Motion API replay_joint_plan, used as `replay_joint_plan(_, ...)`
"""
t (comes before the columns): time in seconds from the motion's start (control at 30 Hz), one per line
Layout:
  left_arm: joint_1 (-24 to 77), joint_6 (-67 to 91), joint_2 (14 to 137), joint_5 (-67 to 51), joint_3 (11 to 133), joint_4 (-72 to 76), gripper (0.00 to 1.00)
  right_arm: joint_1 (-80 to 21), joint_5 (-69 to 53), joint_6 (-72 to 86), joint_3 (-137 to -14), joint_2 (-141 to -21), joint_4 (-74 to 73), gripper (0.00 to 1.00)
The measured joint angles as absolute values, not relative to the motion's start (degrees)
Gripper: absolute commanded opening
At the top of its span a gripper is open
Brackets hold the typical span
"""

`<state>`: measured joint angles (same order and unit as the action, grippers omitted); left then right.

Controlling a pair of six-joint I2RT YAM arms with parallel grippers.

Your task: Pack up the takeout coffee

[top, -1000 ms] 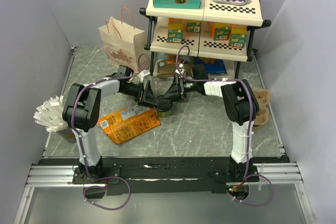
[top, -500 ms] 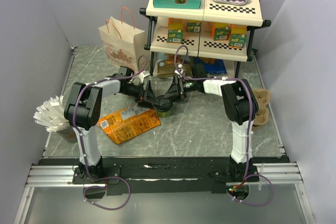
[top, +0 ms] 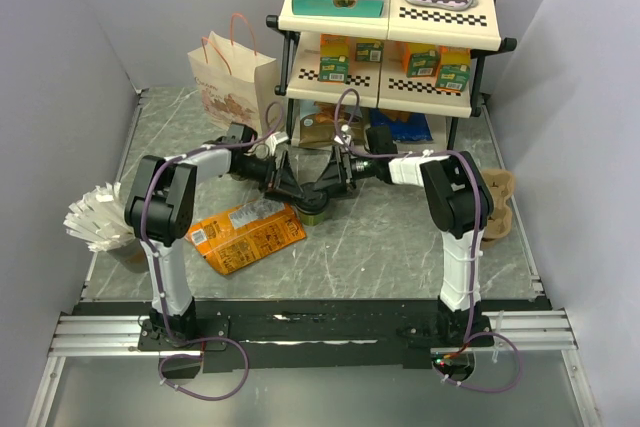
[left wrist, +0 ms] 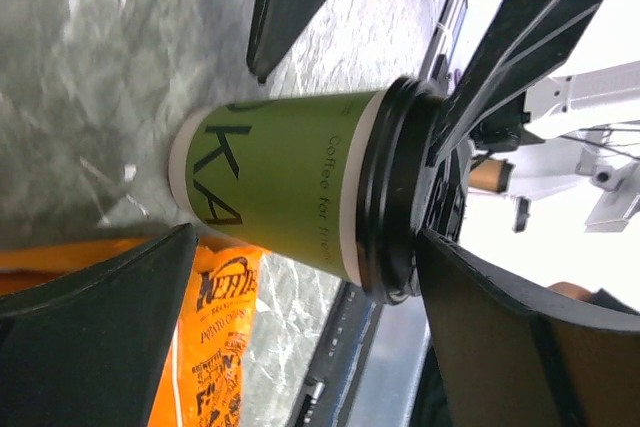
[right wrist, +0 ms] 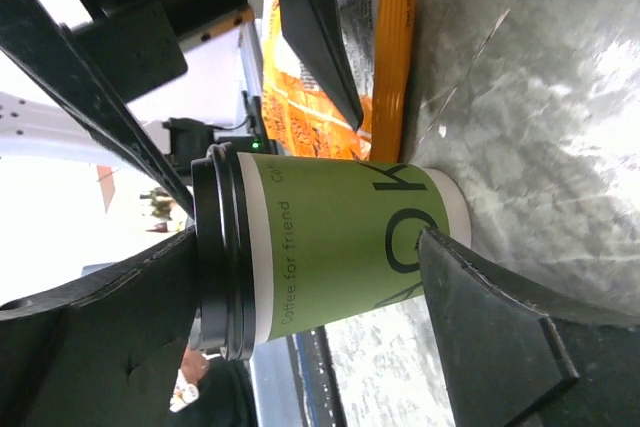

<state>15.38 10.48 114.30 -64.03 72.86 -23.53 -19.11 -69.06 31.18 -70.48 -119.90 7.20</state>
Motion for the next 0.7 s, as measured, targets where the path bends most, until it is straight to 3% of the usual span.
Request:
replay_joint_plan(0.4,15.46,8.99,115.24,-64.95,80.53,-23.11,0.97,-17.96,-74.13,42.30,-63.94,-117.27,26.02,1.00)
replay_joint_plan(0.7,15.46,13.50,120.46,-65.28,82.11,-19.88,0.97,-18.15,-74.08,33.71,-62.87,-114.34,16.88,1.00)
